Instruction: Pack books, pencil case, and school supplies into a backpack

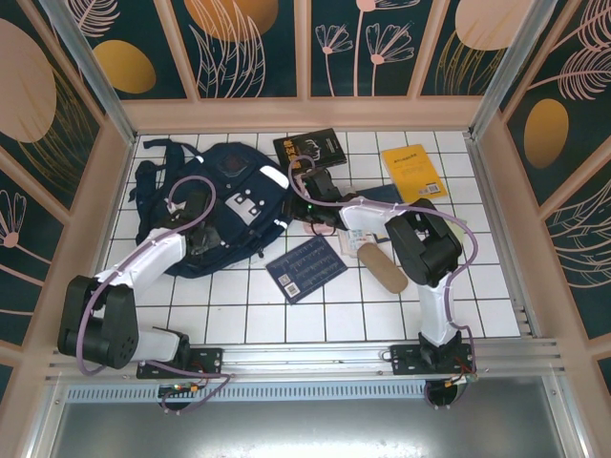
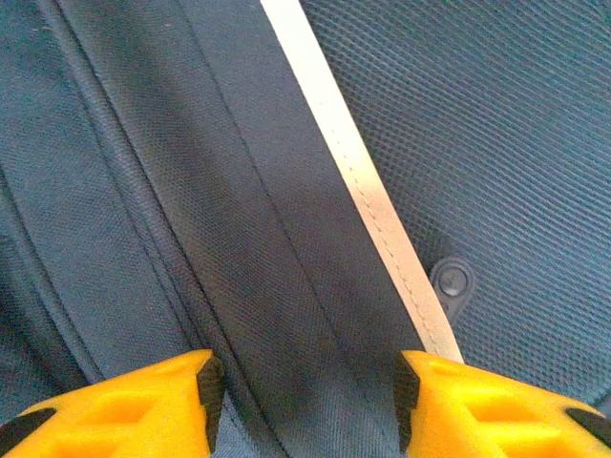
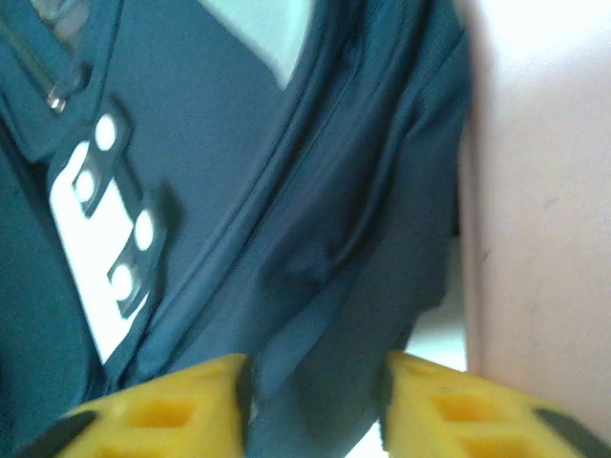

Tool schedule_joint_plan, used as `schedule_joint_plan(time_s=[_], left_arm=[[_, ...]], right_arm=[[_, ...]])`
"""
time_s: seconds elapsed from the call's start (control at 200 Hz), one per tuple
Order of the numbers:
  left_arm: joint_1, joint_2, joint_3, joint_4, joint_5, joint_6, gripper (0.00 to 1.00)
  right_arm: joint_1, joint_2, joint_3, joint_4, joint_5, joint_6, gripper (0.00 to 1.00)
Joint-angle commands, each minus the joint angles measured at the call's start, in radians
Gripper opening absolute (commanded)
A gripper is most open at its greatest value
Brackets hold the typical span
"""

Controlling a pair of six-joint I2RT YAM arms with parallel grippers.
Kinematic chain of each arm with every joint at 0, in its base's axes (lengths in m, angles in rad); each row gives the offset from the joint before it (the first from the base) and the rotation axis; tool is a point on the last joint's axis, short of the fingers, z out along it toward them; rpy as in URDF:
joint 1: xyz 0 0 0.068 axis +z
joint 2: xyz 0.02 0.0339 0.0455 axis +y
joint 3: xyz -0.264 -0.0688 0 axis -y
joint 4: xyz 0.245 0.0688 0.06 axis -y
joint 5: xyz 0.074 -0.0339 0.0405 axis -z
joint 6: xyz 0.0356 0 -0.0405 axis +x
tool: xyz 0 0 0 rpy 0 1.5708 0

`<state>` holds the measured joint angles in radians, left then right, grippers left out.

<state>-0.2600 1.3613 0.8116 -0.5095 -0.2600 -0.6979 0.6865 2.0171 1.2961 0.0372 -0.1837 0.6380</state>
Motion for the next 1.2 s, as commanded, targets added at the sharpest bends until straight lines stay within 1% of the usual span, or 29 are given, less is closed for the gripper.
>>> schedule_joint_plan(time_s=[0.0,0.085,0.15,0.255,0.42,0.49,0.595,0.685,0.78,0.795,0.846,0.891,0.956,1.061,1.166,1.196], left_arm=[[-0.004,-0.041,0.024,0.055,0.142,0.045,0.53],[-0.005,-0.060,0.009,0.062,0.186,0.058,0.54],[-0.005,-0.074,0.004,0.068,0.198,0.083,0.54],[-0.005,-0.097,0.005,0.053,0.166,0.113,0.56],[-0.005,-0.132,0.007,0.014,0.127,0.128,0.57],[-0.004,-0.146,-0.002,0.021,0.145,0.136,0.57],[-0.005,-0.168,-0.024,0.046,0.193,0.144,0.57],[-0.005,-0.188,-0.034,0.059,0.221,0.149,0.56],[-0.009,-0.211,-0.047,0.075,0.251,0.150,0.54],[-0.011,-0.213,-0.049,0.076,0.255,0.150,0.54],[-0.021,-0.222,-0.056,0.081,0.262,0.147,0.52],[-0.038,-0.230,-0.061,0.088,0.261,0.143,0.49],[-0.086,-0.242,-0.070,0.106,0.252,0.129,0.48],[-0.157,-0.240,-0.103,0.153,0.253,0.077,0.47],[-0.201,-0.215,-0.156,0.207,0.284,0.013,0.41],[-0.216,-0.207,-0.165,0.223,0.289,-0.004,0.40]], right_arm=[[0.024,-0.062,0.007,-0.072,-0.012,0.005,0.49],[0.038,-0.089,-0.016,-0.069,-0.025,0.027,0.55],[0.041,-0.093,-0.045,-0.046,-0.070,0.055,0.58],[0.047,-0.072,-0.074,-0.012,-0.130,0.101,0.58],[0.056,-0.031,-0.073,0.030,-0.172,0.155,0.59],[0.060,-0.013,-0.066,0.035,-0.172,0.174,0.61],[0.056,0.025,-0.049,0.053,-0.161,0.190,0.61],[0.049,0.053,-0.024,0.075,-0.161,0.190,0.54],[0.045,0.076,0.002,0.090,-0.164,0.185,0.42],[0.044,0.079,0.007,0.090,-0.168,0.184,0.39],[0.043,0.085,0.026,0.087,-0.188,0.177,0.23],[0.046,0.079,0.038,0.089,-0.200,0.171,0.10],[0.049,0.062,0.045,0.095,-0.207,0.163,0.00],[0.052,0.027,0.054,0.106,-0.213,0.159,0.00],[0.056,0.002,0.071,0.119,-0.229,0.153,0.00],[0.056,-0.003,0.077,0.120,-0.231,0.152,0.00]])
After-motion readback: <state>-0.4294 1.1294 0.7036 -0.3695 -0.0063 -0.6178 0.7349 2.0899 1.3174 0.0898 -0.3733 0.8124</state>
